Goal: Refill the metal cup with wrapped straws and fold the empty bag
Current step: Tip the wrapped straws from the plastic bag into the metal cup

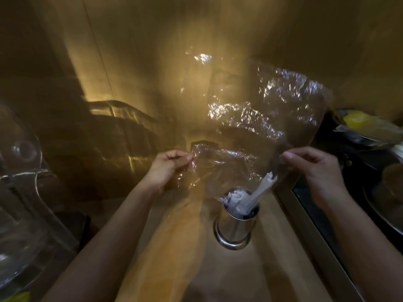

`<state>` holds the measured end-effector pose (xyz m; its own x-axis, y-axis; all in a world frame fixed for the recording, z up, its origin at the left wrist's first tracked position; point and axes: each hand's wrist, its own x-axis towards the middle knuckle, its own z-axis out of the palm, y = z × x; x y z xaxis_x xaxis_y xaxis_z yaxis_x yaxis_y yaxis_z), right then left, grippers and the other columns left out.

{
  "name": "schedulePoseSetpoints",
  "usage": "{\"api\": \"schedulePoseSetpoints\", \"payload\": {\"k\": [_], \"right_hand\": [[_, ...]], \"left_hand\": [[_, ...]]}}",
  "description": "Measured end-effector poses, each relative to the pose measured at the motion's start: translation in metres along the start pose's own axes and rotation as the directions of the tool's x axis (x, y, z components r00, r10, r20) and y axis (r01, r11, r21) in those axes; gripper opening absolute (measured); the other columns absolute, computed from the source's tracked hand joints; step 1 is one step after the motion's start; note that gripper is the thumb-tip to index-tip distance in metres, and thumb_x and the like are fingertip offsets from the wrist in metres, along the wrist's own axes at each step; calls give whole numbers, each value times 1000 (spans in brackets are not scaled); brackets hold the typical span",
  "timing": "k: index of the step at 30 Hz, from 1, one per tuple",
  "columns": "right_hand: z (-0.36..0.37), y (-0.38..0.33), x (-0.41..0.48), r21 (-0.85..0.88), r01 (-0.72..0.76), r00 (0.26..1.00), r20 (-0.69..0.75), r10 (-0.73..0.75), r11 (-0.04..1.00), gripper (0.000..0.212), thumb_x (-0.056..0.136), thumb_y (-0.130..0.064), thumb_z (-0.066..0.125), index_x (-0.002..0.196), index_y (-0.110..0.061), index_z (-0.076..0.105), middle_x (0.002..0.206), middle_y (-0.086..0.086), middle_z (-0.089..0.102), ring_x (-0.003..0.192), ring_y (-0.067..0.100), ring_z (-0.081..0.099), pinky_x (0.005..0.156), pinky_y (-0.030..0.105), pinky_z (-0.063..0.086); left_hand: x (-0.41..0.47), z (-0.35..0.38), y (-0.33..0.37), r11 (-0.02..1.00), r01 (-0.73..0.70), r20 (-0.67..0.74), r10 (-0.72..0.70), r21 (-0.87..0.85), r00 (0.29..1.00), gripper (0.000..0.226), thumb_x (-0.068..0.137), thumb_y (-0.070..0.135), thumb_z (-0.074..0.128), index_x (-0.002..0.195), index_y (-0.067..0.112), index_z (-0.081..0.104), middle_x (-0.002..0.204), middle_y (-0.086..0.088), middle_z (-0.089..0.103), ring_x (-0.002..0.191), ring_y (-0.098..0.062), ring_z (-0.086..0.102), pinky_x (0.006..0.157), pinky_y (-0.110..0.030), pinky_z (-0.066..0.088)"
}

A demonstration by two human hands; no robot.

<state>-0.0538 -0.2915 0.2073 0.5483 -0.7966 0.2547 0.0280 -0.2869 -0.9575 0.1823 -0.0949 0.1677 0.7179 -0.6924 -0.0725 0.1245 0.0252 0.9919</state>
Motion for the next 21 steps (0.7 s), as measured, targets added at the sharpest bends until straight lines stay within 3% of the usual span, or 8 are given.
{"api": "schedulePoseSetpoints", "payload": {"k": [4, 8, 12, 15, 18, 21], "right_hand": [[4, -13, 0, -48, 47, 998, 47, -44, 998, 5, 78, -14, 67, 78, -19, 70, 77, 0, 68, 66, -3, 62, 58, 8, 48], [11, 2, -11, -16, -50, 997, 62, 51, 999, 6, 80, -8, 64, 83, -8, 69, 81, 7, 68, 65, -1, 63, 58, 11, 50], [6, 0, -9, -21, -20, 998, 54, 21, 1000, 6, 79, -10, 65, 80, -14, 70, 77, -2, 70, 70, 1, 64, 62, 11, 51], [4, -4, -6, -44, 18, 998, 64, -15, 999, 6, 79, -14, 66, 83, -14, 70, 82, 1, 70, 78, 6, 65, 71, 18, 53], [3, -5, -4, -30, 27, 998, 61, -26, 999, 8, 79, -14, 66, 86, -12, 70, 84, 4, 70, 82, 12, 65, 75, 23, 52], [4, -6, -2, 10, 46, 998, 45, -46, 999, 6, 80, -12, 65, 83, -15, 69, 82, 4, 70, 77, 7, 65, 69, 15, 53]], "left_hand": [[-4, 2, 0, 998, -49, -32, 51, 49, 998, 8, 84, 5, 61, 80, 7, 68, 59, 7, 71, 61, -4, 62, 65, -17, 49], [-12, -1, -14, 1000, 16, -102, -18, -15, 995, 11, 88, 8, 58, 81, 10, 67, 62, 9, 70, 72, -11, 61, 73, -26, 45], [-16, -5, -11, 997, -8, -117, -1, -79, 993, 15, 88, 9, 57, 79, 13, 69, 61, 8, 71, 60, -4, 64, 61, -19, 50], [-16, -7, -5, 993, -70, -90, 61, -97, 994, 20, 87, 8, 58, 74, 16, 71, 64, 6, 71, 62, -4, 64, 58, -15, 51], [-15, -6, 1, 988, -84, -97, 71, -132, 993, 22, 86, 8, 58, 69, 15, 71, 62, 4, 71, 60, -8, 64, 62, -21, 51], [-13, -4, 8, 987, -90, -115, 75, -135, 991, 24, 85, 7, 60, 65, 14, 72, 60, 2, 72, 58, -9, 64, 71, -29, 50]]}}
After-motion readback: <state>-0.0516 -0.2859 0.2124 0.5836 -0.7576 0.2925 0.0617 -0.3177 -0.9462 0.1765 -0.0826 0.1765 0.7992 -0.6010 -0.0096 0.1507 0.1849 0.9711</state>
